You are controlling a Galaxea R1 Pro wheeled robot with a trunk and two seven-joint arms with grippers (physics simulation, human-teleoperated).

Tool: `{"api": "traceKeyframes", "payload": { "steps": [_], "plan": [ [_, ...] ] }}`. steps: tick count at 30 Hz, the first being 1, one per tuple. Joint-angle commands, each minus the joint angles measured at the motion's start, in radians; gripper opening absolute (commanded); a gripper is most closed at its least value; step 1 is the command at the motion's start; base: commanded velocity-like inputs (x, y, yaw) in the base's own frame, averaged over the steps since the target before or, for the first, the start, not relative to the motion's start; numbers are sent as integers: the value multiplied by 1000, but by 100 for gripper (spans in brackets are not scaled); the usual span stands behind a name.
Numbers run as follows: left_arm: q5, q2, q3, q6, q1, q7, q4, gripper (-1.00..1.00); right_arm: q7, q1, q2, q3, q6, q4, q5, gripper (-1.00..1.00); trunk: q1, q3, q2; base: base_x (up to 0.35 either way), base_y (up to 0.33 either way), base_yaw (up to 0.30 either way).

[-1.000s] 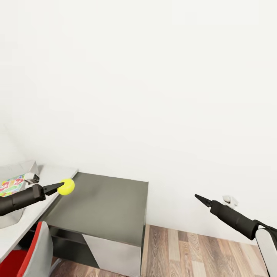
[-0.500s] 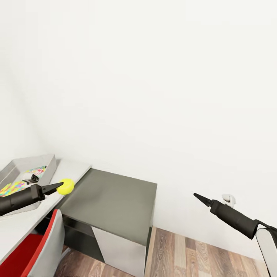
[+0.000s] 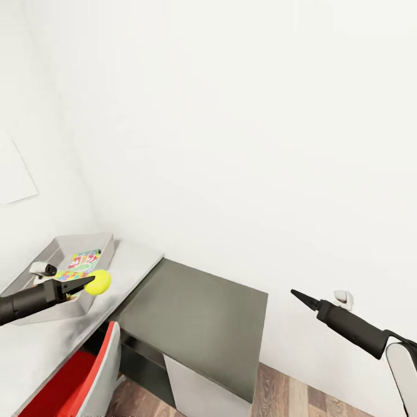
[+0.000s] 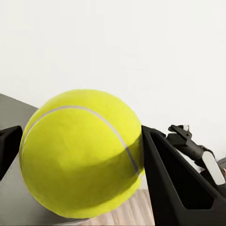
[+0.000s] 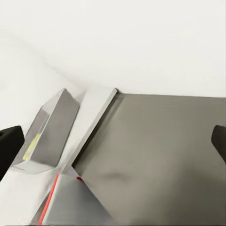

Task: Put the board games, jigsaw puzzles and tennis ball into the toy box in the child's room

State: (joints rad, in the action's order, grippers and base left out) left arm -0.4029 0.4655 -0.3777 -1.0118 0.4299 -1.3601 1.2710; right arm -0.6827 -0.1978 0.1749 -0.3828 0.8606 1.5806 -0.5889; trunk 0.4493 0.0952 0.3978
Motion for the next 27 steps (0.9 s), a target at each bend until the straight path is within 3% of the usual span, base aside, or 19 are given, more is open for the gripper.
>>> {"api": "traceKeyframes", "payload": {
  "steps": [1, 6, 9, 17, 27],
  "plan": [
    [-1, 0, 0, -4, -1, -6, 2, -100, -43, -1, 1, -2, 12, 2, 0, 100, 1, 2, 2, 20, 17, 266],
    [0, 11, -30, -5, -6, -108, 5, -100, -234, -14, 0, -2, 88, 4, 0, 100, 1, -1, 2, 7, 5, 274],
    [1, 26, -47, -5, -22, -145, 5, -100, -287, -19, -1, -2, 108, 4, 0, 100, 1, -2, 2, 1, 1, 280],
    [1, 32, -55, -3, -31, -158, 5, -100, -314, -12, -3, -2, 103, 4, 8, 100, 1, -3, 2, 124, 86, 76],
    [2, 32, -55, -2, -31, -158, 5, -100, -313, -8, -3, -2, 43, 4, 12, 100, 1, -3, 2, 166, 89, 1]
  ]
}}
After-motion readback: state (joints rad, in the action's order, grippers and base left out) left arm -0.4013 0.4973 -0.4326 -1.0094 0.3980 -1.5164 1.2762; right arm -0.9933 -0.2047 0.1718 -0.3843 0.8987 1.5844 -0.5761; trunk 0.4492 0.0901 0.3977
